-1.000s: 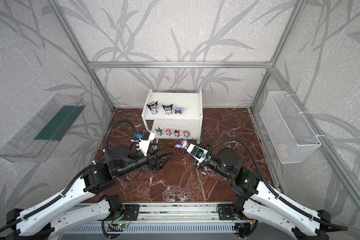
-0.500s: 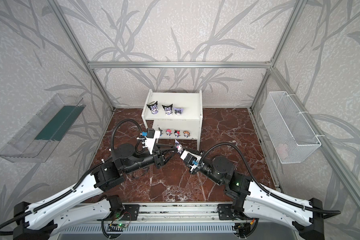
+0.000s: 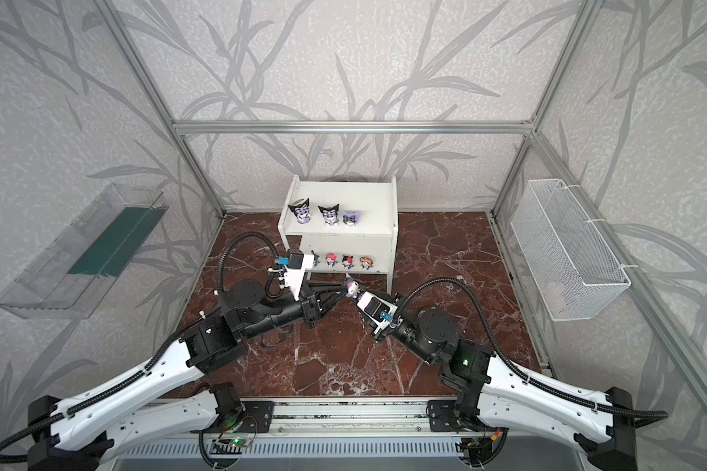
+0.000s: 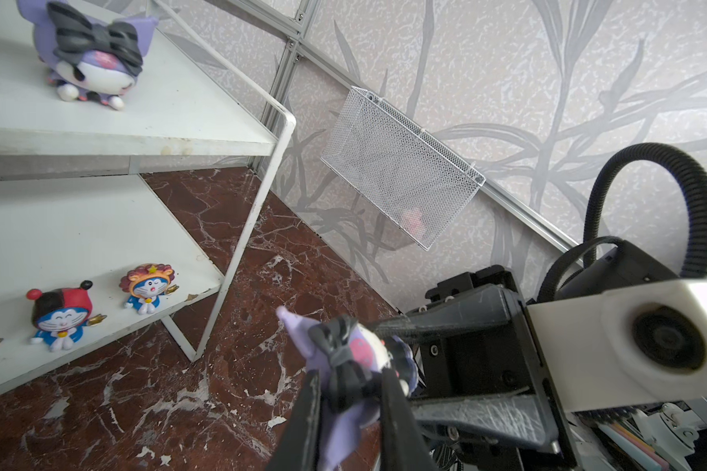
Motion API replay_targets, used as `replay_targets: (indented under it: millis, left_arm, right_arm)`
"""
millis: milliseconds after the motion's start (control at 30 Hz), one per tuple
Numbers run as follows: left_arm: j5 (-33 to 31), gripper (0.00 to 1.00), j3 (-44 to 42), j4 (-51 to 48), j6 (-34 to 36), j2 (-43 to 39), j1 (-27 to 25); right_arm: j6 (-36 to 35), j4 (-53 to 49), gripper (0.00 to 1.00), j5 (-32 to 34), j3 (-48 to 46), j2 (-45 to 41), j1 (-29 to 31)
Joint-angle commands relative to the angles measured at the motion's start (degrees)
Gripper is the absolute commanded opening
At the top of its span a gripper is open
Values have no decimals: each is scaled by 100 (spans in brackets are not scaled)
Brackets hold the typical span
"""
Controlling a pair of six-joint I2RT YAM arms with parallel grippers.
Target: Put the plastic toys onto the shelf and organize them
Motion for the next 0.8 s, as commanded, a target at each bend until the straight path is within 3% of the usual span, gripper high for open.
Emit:
replay_targets:
  millis: [0,67,233,367,567,733,767]
  left_arm:
    - [164,0,36,-152,0,-23,-27]
    - [184,0,43,-227,76,-24,-31]
    - [20,0,146,-898,564,-20,-27]
    - [-81,0,163,-1317,982,-65,-35]
    - [-290,0,48,-1789,1182,-274,-28]
    - [-728,0,-515,-2029,908,-881,-27]
    - [-793,5,-660,-2059,862,-991,-29]
  right_arm:
    - [54,212,19,-147,194,145,46]
    - [193,33,24,-179,284,234,44]
    - [693,-425,47,-109,493,326,38]
    - [1149,-1409,66,-173,950,401,17]
    - [1596,-2531,69,-114,1271,323,-130]
    - [1998,-2770,69,-122,651,47,-134]
    - [2086,-2824,69,-154,541,45,-133]
